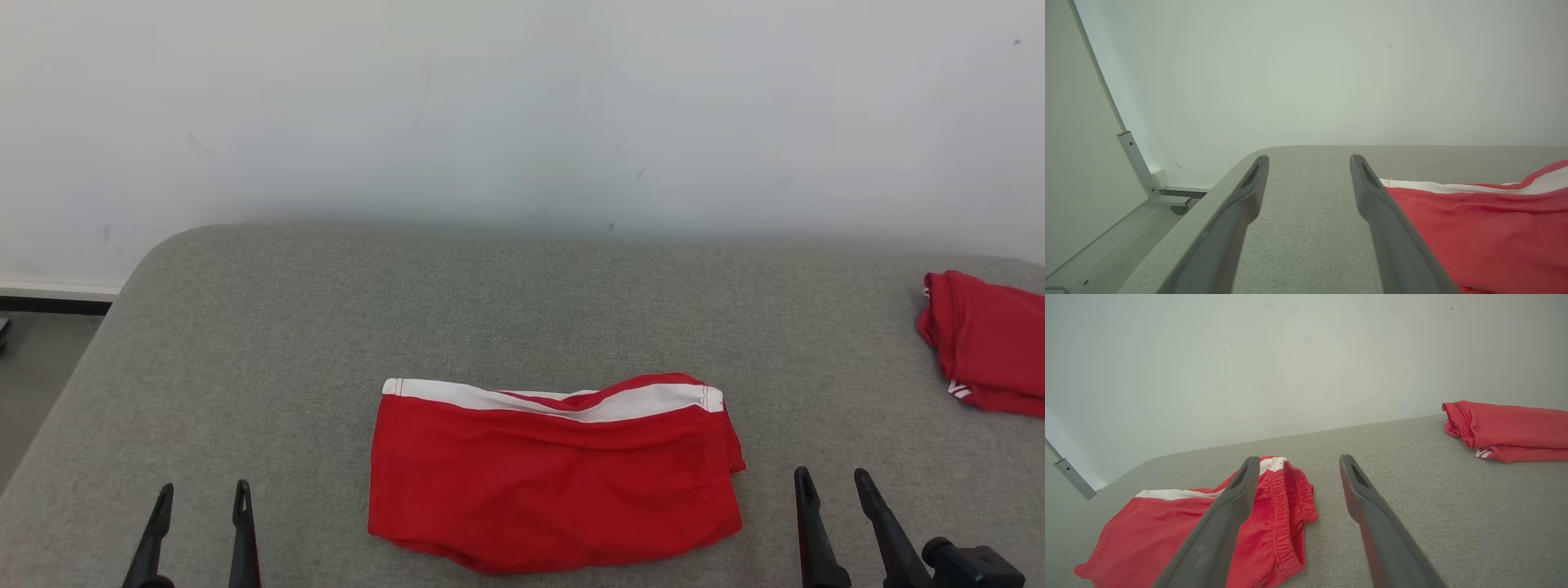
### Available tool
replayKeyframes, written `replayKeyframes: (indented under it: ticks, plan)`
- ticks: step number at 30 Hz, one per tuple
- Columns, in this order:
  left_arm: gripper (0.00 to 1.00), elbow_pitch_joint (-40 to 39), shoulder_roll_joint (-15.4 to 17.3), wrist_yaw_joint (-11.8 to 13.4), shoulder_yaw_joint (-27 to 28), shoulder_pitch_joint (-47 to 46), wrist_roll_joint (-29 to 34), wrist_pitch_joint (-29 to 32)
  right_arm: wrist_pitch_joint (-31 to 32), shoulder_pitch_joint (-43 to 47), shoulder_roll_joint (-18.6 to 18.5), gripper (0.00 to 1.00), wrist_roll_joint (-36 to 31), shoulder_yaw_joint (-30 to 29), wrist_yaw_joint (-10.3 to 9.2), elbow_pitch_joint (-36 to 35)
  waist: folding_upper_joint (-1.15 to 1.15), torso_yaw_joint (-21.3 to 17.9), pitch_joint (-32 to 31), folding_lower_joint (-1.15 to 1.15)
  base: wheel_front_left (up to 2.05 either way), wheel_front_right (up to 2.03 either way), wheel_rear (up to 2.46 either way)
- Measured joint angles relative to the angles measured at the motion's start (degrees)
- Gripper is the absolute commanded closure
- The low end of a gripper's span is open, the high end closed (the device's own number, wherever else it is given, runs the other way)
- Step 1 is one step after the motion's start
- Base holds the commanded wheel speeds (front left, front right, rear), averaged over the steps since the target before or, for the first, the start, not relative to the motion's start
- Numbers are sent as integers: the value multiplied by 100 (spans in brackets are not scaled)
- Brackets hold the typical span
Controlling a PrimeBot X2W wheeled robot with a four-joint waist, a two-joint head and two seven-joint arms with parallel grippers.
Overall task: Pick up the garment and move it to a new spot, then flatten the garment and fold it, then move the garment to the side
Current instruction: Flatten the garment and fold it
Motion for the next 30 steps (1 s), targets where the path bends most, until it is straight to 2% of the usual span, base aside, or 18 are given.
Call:
replayKeyframes:
  ticks: [7,14,22,30]
  plan:
    - [0,99,-83,-41,-20,-8,80,0,237,-129,0,0,-234,65,0,165,0,-39,18,-1,0,0,0]
    - [0,200,-182,-142,27,-161,125,0,494,-766,-148,0,-364,114,0,604,0,21,70,0,0,0,0]
    - [0,311,-394,-252,-56,-369,259,0,682,-1561,-355,0,-525,278,1,1490,0,257,198,0,0,0,0]
    - [0,371,-554,-357,-41,-639,318,0,804,-2323,-478,0,-672,378,1,2746,0,433,503,0,0,0,0]
